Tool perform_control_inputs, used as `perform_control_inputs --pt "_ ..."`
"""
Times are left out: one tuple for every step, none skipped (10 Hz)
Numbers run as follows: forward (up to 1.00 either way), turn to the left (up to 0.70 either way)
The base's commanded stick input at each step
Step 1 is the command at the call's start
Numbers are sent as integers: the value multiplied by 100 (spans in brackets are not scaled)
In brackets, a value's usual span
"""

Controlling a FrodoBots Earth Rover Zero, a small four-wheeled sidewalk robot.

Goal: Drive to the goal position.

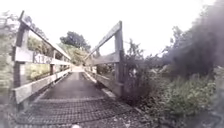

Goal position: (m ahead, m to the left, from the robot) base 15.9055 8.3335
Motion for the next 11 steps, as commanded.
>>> perform_control_inputs --pt "0 70" --pt "0 70" --pt "0 70" --pt "0 70" --pt "0 70" --pt "0 70" --pt "0 70" --pt "0 70" --pt "0 53" --pt "0 6" --pt "0 0"
